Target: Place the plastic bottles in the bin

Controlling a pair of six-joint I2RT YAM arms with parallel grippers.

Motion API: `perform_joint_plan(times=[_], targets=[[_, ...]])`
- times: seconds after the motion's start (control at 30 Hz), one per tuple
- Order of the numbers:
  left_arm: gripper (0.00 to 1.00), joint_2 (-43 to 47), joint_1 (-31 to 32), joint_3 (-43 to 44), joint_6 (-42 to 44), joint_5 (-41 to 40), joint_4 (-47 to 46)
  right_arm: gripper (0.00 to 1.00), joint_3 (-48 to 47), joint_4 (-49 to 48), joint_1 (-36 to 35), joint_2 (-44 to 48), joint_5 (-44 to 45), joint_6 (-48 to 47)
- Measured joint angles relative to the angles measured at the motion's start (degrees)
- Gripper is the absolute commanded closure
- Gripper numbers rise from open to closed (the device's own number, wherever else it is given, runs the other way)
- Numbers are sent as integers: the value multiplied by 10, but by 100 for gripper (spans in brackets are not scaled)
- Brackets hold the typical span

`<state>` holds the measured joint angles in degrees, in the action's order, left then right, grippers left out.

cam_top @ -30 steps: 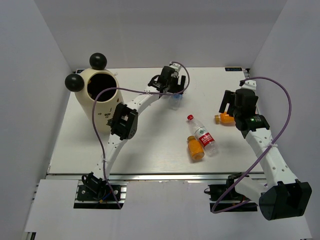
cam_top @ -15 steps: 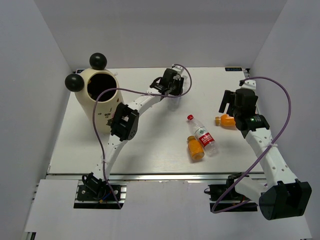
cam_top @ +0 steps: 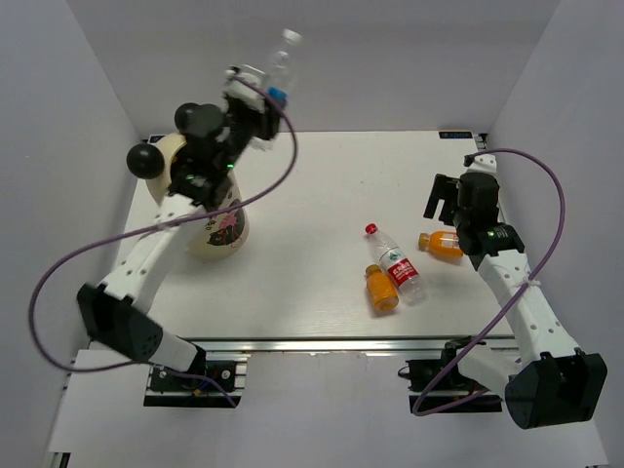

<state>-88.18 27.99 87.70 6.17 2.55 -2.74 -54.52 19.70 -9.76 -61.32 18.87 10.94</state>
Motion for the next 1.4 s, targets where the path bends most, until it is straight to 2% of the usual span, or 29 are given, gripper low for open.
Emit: perform_joint_plan(times=[0.13, 0.17, 0.2, 0.23, 0.43, 0.63, 0.83, 0.97, 1.0, 1.1, 1.13, 1.2, 1.4], targets=[[83, 109, -77, -38, 40, -1, -37, 11, 1, -4, 0, 0, -8, 0], [89, 130, -90, -55, 53, -6, -43, 11, 1, -4, 0, 0, -10, 0], [98, 147, -96, -75, 68, -9, -49, 11, 1, -4, 0, 0, -11, 0], [100, 161, -98, -93, 80, -10, -54, 11, 1, -5, 0, -1, -13, 0], [100, 178, -137, -193, 125, -10, -49, 11, 1, -4, 0, -21, -28, 3], [100, 171, -193, -221, 136, 16, -52, 11, 0, 3, 0, -41, -30, 4], [100, 163, -240, -246, 128, 86, -69, 11, 0, 1, 0, -36, -28, 4], [100, 152, -253, -246, 128, 126, -49, 11, 0, -2, 0, -35, -26, 2], [95, 153, -253, -247, 129, 132, -39, 11, 0, -2, 0, -35, -26, 2], [31, 165, -253, -262, 129, 136, -31, 11, 0, -2, 0, -34, -25, 2], [24, 172, -253, -270, 128, 134, -33, 11, 0, -2, 0, -34, -25, 0], [2, 186, -252, -281, 122, 137, -28, 11, 0, -3, 0, -34, -25, -2], [2, 203, -253, -285, 109, 145, -3, 11, 0, -6, 0, -33, -27, -9]])
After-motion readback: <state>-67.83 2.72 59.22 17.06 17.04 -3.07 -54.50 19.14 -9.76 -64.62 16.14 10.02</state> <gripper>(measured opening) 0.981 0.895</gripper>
